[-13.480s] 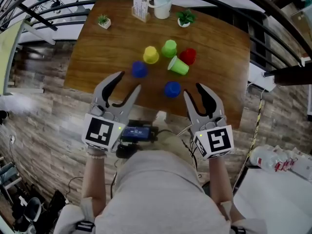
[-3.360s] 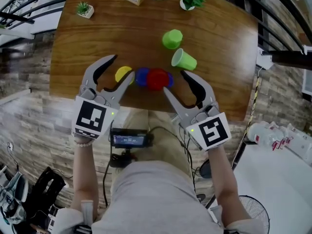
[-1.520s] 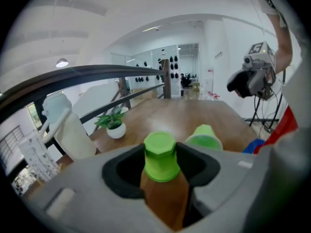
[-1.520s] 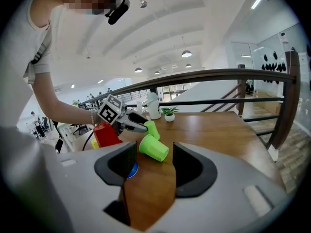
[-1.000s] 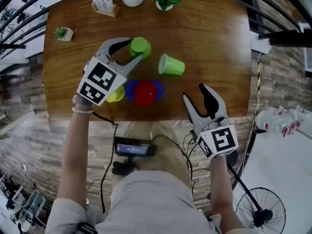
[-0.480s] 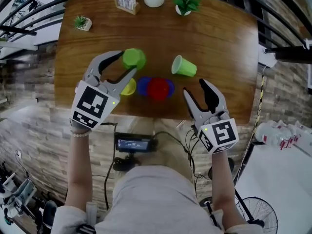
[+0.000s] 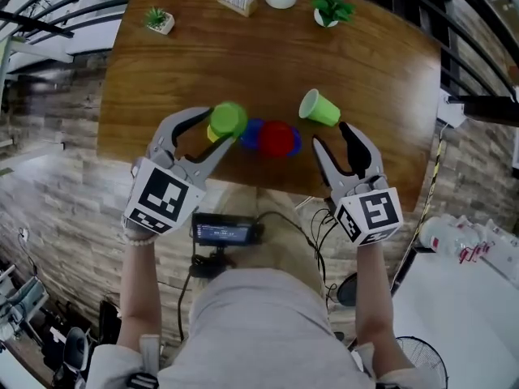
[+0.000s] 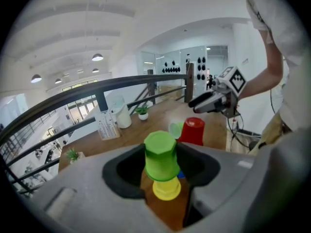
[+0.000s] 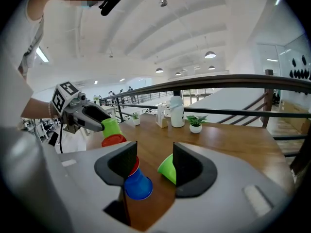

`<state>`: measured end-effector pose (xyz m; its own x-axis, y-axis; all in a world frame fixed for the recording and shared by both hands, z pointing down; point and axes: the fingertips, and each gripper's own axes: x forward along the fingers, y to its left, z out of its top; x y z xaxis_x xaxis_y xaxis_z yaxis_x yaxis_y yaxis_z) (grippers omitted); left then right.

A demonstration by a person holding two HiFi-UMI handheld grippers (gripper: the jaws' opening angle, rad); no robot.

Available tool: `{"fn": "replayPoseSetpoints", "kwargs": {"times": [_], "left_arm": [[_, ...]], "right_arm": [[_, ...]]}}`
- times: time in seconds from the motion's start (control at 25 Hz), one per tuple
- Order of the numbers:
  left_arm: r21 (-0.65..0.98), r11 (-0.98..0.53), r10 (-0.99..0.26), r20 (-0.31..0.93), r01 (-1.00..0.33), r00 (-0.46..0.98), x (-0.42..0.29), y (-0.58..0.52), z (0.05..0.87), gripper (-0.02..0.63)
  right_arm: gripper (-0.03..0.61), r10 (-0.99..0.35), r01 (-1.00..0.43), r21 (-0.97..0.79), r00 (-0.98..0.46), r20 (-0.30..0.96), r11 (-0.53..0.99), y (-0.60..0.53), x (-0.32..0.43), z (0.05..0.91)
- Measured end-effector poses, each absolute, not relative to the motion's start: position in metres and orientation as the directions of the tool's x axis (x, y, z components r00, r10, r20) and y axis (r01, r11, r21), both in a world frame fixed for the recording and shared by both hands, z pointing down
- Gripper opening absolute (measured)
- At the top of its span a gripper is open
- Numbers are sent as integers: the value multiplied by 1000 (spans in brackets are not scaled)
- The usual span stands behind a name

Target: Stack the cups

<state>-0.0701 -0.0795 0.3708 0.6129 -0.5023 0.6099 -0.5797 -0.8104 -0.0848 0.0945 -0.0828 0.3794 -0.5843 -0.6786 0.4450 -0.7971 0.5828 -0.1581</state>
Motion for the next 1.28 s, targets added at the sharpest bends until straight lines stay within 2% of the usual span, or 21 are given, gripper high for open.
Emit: {"fn": "replayPoseSetpoints", "kwargs": {"times": [0.44,0.8,1.08,1.28], "left_arm": [[-41,-840,-444,623,-540,644,-60,-48,385,206],[-53,-825,-467,627,-563,624,-60,-47,389,219],[-16,-808,-480,598,-589,642,-67,-40,373,255],[-23,-767,-533,579,-641,617,-76,-35,363,253]], "right_arm": [[218,-659,-783,-163,-599,455,600,-77,89,385],[218,-647,-784,-153,-590,483,601,-71,99,397],[219,-598,-707,53,-553,580,705,-90,120,436],[219,-505,-609,95,-549,666,787,-105,138,474]]}}
